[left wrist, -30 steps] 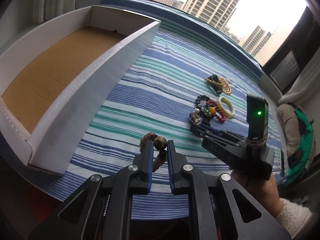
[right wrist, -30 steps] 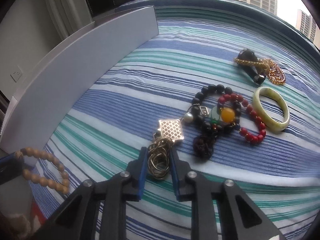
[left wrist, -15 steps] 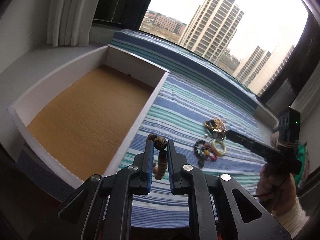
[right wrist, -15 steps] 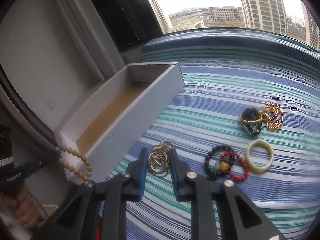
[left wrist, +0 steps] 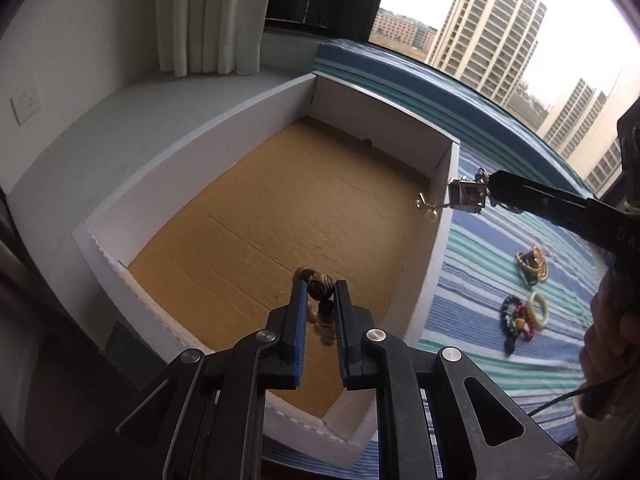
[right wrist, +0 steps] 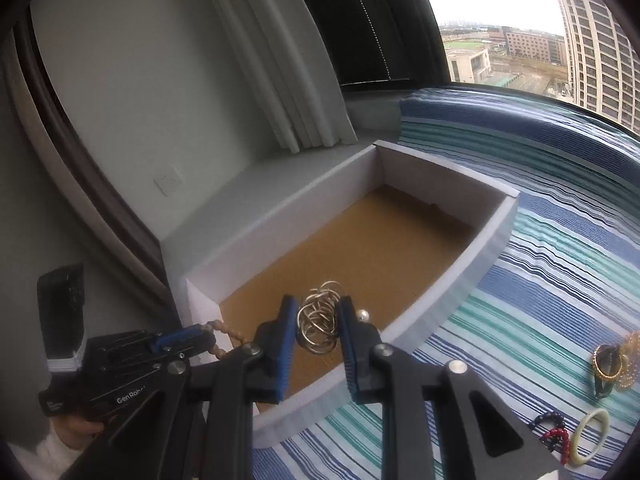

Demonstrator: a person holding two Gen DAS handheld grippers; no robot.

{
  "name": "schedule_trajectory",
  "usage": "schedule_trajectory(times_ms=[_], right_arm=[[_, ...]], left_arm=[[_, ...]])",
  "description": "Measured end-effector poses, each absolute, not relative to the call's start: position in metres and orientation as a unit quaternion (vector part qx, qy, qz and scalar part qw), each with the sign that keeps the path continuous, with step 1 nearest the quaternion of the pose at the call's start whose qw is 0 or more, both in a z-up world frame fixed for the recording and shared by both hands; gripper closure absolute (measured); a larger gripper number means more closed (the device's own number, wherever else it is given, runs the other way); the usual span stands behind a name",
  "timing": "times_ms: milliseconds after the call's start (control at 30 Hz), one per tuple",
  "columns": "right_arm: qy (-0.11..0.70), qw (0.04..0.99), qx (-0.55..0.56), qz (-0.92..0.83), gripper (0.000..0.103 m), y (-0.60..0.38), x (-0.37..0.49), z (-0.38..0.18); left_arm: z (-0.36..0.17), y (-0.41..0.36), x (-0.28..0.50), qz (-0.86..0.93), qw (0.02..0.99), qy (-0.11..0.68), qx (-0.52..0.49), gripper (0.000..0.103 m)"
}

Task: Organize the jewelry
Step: 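Carry both items into the white box and open both tools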

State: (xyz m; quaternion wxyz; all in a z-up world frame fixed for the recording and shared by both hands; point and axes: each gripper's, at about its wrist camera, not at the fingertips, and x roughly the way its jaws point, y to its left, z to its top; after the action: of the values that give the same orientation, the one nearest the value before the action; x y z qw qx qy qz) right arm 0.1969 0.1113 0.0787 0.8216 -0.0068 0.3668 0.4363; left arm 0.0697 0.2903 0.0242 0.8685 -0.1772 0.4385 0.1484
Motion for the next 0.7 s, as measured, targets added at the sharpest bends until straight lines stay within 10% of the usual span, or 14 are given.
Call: schedule_trajectory(times_ms=[333,400,467,700], right_arm=[[0.414,0.809,-0.061,0.412,0.079,0.187,0.244,0.013],[0.416,0.813,-0.053,0.405,0.049,0.186,0.249,0.009],[0.411,0.816,-0.033,0.404,0.047,0.176,0.253,0.007],[0.354,0.851,-0.038,0.386,0.047,0.120,0.218,0.018]], left_arm=[[-0.020,0.292,0.084,0.169,0.846,0.482,-0.153,0.090],[-0.024,0.289,0.083,0.174,0.845,0.487,-0.140,0.082],[-0.021,0.286,0.081,0.185,0.849,0.479,-0.124,0.051],[0.015,0.267,0.078,0.239,0.888,0.390,-0.052,0.030]])
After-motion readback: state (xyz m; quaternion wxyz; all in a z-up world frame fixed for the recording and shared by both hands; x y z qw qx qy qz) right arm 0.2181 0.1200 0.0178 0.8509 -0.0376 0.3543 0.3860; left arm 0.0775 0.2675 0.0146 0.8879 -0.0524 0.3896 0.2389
